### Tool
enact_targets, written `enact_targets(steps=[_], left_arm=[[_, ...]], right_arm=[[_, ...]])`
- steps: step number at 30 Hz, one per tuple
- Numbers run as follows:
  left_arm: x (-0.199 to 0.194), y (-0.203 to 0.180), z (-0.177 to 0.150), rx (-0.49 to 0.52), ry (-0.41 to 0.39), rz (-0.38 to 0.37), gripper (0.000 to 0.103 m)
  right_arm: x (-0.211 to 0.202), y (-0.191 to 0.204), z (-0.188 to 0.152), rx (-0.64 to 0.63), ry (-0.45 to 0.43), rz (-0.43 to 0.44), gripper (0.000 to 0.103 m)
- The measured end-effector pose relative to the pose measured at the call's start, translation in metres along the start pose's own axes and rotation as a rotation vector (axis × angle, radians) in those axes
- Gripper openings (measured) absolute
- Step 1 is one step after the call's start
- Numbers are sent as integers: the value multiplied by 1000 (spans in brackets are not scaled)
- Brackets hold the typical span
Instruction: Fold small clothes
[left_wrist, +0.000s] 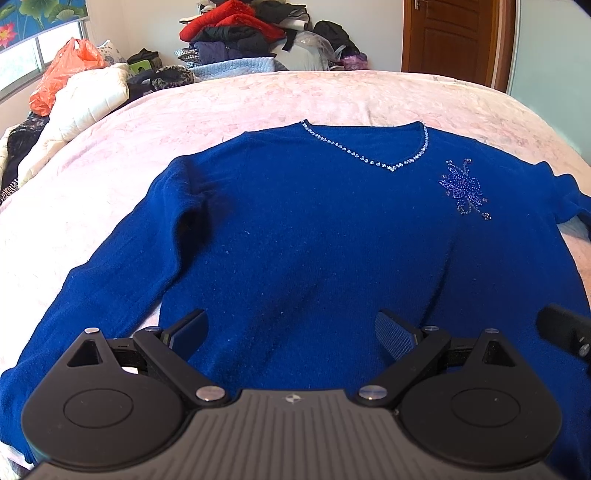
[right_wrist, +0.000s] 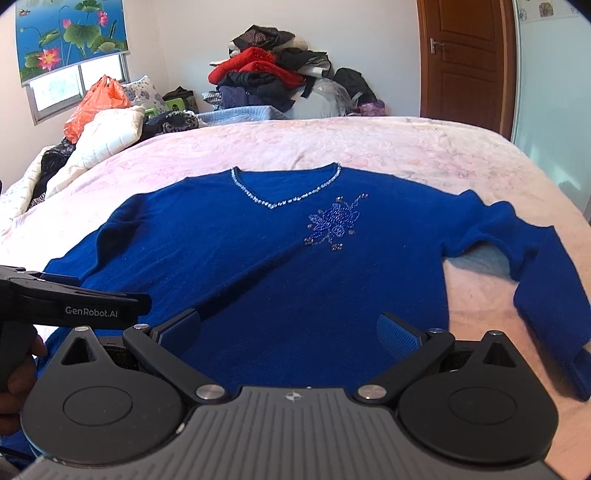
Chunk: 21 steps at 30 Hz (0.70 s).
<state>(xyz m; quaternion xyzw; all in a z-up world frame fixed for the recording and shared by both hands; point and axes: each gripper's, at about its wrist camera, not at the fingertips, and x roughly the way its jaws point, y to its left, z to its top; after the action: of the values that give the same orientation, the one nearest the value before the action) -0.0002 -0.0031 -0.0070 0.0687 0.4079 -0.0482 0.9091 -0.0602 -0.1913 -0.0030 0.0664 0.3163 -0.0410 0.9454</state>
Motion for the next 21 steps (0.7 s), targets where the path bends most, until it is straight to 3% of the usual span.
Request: enact_targets(steps=[4,21], left_arm=[[1,-1,0,6,4,6,98],[2,-5,-2,22,4,16,98]], right_arm=[[-5,-6,2,15,-35,13,103],[-2,-3,-5,-23,25,-8,103]])
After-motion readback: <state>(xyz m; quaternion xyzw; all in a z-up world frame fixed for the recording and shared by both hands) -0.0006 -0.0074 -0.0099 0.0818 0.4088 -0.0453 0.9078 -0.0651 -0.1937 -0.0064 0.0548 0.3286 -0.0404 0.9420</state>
